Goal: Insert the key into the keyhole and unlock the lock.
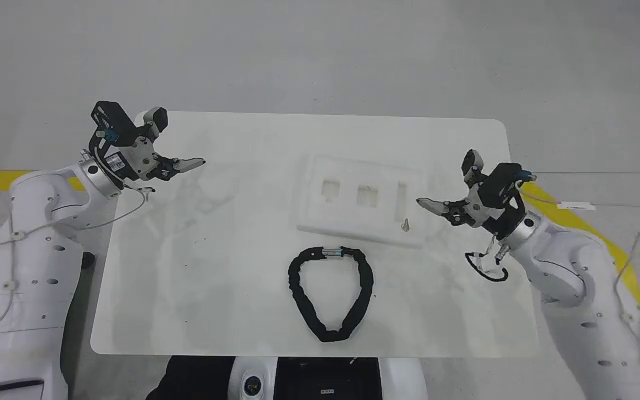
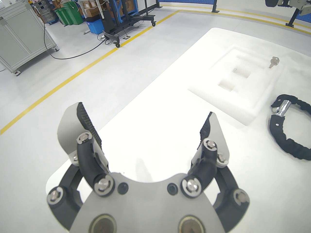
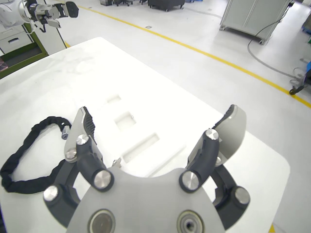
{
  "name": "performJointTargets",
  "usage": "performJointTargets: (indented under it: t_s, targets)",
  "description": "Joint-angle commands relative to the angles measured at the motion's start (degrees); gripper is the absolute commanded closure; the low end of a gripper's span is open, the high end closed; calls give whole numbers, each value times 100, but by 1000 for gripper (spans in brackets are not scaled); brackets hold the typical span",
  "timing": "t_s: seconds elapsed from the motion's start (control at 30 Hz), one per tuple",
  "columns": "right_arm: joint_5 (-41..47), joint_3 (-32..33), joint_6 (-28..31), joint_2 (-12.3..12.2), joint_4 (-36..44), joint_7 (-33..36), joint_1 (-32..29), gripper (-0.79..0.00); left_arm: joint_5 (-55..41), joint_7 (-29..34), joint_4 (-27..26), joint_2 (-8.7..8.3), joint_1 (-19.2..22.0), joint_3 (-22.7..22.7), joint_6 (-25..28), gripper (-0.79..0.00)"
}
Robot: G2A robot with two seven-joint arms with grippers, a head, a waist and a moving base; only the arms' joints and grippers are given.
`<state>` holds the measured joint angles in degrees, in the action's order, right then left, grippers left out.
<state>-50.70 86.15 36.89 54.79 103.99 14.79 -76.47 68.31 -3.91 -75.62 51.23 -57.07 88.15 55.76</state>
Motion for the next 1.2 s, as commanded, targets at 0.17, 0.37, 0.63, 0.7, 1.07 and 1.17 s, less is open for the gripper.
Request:
performJointTargets:
  t_s: [0.17, 0.37, 0.63, 0.7, 1.07, 1.17]
  targets:
    - [1277, -272, -615, -40, 416, 2411, 171, -785, 0, 0, 0, 0, 0, 0, 0, -785]
    - [1767, -642, -1113, -70, 408, 4022, 439, -785, 0, 0, 0, 0, 0, 0, 0, -785]
    - [2318, -1090, -1404, -52, -115, 4921, 1029, -785, 0, 0, 0, 0, 0, 0, 0, -785]
    - [2375, -1150, -1434, -49, -228, 4991, 1138, -785, 0, 0, 0, 0, 0, 0, 0, -785]
    - [2375, -1150, -1434, -49, -228, 4991, 1138, -785, 0, 0, 0, 0, 0, 0, 0, -785]
    - [2375, -1150, -1434, -49, -228, 4991, 1138, -785, 0, 0, 0, 0, 0, 0, 0, -785]
